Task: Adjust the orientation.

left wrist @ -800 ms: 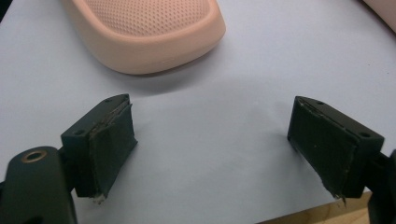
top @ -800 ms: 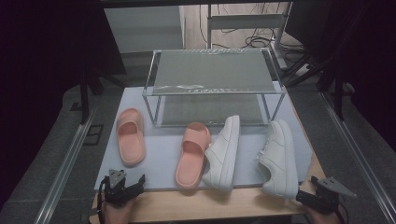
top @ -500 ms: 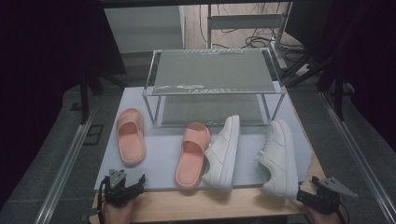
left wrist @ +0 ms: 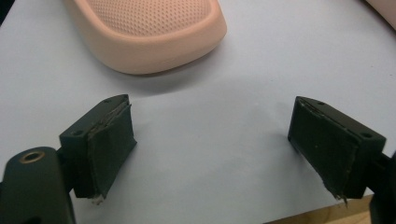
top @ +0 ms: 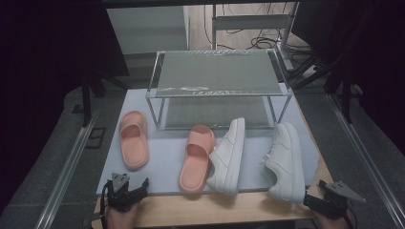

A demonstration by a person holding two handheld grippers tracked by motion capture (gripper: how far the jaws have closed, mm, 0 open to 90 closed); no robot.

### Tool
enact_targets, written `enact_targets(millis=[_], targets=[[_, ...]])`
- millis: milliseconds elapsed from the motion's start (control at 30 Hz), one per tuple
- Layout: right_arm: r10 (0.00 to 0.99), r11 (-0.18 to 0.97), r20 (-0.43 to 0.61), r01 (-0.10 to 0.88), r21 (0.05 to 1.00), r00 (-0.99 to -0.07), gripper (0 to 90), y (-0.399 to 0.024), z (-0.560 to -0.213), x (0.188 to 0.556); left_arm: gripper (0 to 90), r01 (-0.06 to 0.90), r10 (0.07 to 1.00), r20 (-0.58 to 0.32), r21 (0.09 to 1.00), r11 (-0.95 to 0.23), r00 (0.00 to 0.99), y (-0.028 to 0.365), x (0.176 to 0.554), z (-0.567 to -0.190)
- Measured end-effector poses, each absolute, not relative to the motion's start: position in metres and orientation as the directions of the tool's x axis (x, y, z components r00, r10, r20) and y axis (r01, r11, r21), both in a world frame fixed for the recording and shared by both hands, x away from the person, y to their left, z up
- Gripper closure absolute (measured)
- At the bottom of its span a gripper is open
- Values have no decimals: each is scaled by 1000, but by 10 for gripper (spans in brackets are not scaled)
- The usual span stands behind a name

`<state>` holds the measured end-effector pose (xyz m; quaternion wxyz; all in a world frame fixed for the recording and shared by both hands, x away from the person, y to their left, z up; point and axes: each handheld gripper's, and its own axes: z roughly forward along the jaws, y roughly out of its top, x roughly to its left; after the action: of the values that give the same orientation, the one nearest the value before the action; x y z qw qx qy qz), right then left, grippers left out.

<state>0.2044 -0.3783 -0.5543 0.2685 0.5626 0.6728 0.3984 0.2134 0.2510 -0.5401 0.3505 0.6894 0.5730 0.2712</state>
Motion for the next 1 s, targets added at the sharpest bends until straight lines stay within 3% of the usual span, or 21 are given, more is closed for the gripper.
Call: enact_targets(millis=[333, 1000], targets=[[971, 50, 85, 541, 840, -222, 132, -378, -555, 204, 136, 605, 979, -28, 790, -102, 202, 251, 214, -539], [971, 50, 85, 540, 840, -222, 132, -378, -555, 204, 138, 603, 950, -75, 787, -130, 303, 250, 230, -512]])
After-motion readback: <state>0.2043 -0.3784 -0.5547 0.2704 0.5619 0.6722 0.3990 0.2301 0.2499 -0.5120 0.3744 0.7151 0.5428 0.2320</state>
